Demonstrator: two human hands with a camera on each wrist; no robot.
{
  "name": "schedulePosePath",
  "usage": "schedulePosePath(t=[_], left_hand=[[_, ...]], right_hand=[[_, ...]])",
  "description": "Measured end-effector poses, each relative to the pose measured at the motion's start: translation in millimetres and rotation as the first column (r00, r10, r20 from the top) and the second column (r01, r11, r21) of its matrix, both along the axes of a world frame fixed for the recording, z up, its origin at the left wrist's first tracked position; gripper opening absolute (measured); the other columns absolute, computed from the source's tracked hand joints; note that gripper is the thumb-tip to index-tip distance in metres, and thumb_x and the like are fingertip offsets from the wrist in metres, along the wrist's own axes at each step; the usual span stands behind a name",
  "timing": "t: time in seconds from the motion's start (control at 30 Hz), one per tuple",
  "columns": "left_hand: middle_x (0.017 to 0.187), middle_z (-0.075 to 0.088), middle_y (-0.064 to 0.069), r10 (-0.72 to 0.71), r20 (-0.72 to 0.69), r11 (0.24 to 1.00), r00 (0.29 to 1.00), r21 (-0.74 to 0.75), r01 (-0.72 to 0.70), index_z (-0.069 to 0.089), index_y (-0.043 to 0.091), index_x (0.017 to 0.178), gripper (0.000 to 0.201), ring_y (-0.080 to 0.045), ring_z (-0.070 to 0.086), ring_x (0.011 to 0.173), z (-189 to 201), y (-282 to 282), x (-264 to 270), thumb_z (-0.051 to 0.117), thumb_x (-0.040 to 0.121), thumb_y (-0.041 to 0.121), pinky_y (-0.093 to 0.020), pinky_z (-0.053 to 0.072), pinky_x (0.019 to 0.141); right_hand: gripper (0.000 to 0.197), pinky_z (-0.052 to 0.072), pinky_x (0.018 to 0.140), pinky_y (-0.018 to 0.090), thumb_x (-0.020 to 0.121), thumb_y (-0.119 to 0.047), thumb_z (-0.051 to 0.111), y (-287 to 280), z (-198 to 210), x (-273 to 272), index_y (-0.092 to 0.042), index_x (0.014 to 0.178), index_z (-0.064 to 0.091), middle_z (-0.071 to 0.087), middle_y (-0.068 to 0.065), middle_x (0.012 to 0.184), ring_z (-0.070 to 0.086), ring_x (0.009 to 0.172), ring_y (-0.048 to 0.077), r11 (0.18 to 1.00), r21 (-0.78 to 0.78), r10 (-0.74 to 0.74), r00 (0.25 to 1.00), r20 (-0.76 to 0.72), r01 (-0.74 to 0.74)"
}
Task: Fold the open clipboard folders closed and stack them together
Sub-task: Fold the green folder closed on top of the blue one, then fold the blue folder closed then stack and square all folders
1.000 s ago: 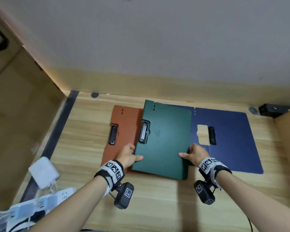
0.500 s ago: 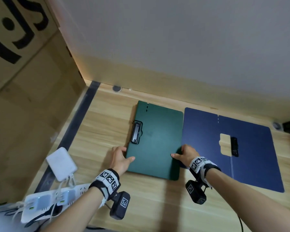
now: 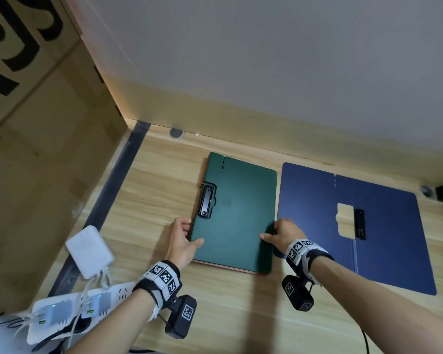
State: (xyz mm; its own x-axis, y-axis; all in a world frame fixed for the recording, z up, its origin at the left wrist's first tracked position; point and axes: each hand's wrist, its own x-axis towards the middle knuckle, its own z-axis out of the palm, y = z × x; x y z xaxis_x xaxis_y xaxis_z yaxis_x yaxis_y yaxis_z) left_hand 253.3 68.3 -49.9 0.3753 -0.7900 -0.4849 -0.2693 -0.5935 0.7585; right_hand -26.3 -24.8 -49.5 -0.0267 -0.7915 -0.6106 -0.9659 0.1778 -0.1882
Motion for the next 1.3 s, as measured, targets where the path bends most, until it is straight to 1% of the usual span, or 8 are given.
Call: schedulePosePath(t=[0.13, 0.3, 0.6, 0.73, 0.87, 1.03, 1.13, 1.3], left_hand=[[0.128, 0.046, -0.004, -0.029, 0.012, 1.0, 1.0, -0.005, 0.029, 0.042, 0.017, 0.131, 0.07, -0.019, 0.048, 0.122, 11, -11, -6, 0.074, 0.073, -0.006, -0.032, 0.041, 0.103], [0.14, 0.04, -0.008, -0.087, 0.269, 0.994, 0.959, -0.041, 0.102, 0.04, 0.015, 0.139, 0.073, -0.025, 0.037, 0.134, 33, -35, -37, 0.072, 0.075, 0.002, -0.035, 0.029, 0.114], [0.133, 0.051, -0.004, -0.244, 0.221, 0.947, 0.944, -0.153, 0.281, 0.049, 0.014, 0.13, 0.052, -0.021, 0.047, 0.127, 43, -70, -144, 0.062, 0.081, 0.002, -0.034, 0.036, 0.109], [0.135, 0.053, -0.005, -0.366, 0.077, 0.929, 0.927, -0.032, 0.37, 0.046, 0.011, 0.134, 0.053, -0.02, 0.052, 0.125, 32, -72, -206, 0.06, 0.083, 0.002, -0.027, 0.039, 0.104], [0.143, 0.043, -0.01, -0.396, 0.08, 0.905, 0.915, 0.2, 0.375, 0.042, 0.011, 0.14, 0.06, -0.027, 0.045, 0.131, 15, -73, -256, 0.062, 0.083, 0.017, -0.036, 0.038, 0.109], [0.148, 0.03, -0.01, -0.297, 0.192, 0.922, 0.935, 0.31, 0.23, 0.041, 0.013, 0.141, 0.064, -0.033, 0.026, 0.138, 12, -87, -289, 0.063, 0.081, 0.023, -0.039, 0.025, 0.115], [0.147, 0.032, -0.01, -0.156, 0.161, 0.95, 0.975, 0.295, 0.103, 0.042, 0.014, 0.14, 0.068, -0.034, 0.032, 0.136, 11, -91, -291, 0.065, 0.077, 0.026, -0.041, 0.028, 0.114], [0.149, 0.03, -0.008, 0.012, 0.041, 0.971, 0.999, 0.237, -0.022, 0.035, 0.012, 0.146, 0.071, -0.029, 0.044, 0.131, 11, -87, -293, 0.062, 0.082, 0.025, -0.039, 0.034, 0.111]], right_hand=[[0.056, 0.047, 0.077, 0.033, 0.074, -0.054, 0.073, 2, -2, -7, -0.019, 0.112, 0.052, 0.054, -0.002, 0.107, 0.059, 0.093, 0.022, 0.998, -0.029, -0.056, 0.993, 0.1, 0.059], [0.041, 0.048, 0.085, 0.032, 0.082, -0.042, 0.07, 1, 1, -36, -0.02, 0.114, 0.055, 0.063, -0.001, 0.106, 0.061, 0.1, 0.022, 0.988, -0.075, -0.117, 0.967, 0.225, 0.137], [0.018, 0.046, 0.083, 0.031, 0.087, -0.014, 0.062, 4, -2, -156, -0.016, 0.105, 0.06, 0.064, 0.003, 0.109, 0.064, 0.094, 0.024, 0.901, -0.243, -0.252, 0.89, 0.38, 0.359], [0.023, 0.048, 0.084, 0.035, 0.083, -0.009, 0.056, 16, -8, -225, -0.021, 0.102, 0.059, 0.057, -0.001, 0.114, 0.062, 0.101, 0.023, 0.833, -0.345, -0.31, 0.881, 0.358, 0.433], [0.035, 0.041, 0.1, 0.04, 0.083, -0.006, 0.059, 33, -14, -285, -0.013, 0.117, 0.059, 0.05, 0.009, 0.131, 0.045, 0.122, 0.031, 0.835, -0.379, -0.337, 0.915, 0.224, 0.4], [0.055, 0.032, 0.112, 0.043, 0.088, -0.016, 0.055, 56, -26, -333, -0.008, 0.141, 0.045, 0.037, 0.012, 0.153, 0.039, 0.135, 0.035, 0.903, -0.372, -0.217, 0.976, 0.033, 0.214], [0.057, 0.028, 0.115, 0.043, 0.089, -0.02, 0.048, 60, -27, -337, -0.006, 0.144, 0.041, 0.035, 0.016, 0.155, 0.036, 0.139, 0.036, 0.927, -0.365, -0.1, 0.995, -0.027, 0.083], [0.06, 0.024, 0.119, 0.041, 0.09, -0.021, 0.049, 58, -23, -335, -0.007, 0.147, 0.035, 0.028, 0.014, 0.158, 0.03, 0.143, 0.034, 0.937, -0.338, -0.101, 0.995, -0.015, 0.09]])
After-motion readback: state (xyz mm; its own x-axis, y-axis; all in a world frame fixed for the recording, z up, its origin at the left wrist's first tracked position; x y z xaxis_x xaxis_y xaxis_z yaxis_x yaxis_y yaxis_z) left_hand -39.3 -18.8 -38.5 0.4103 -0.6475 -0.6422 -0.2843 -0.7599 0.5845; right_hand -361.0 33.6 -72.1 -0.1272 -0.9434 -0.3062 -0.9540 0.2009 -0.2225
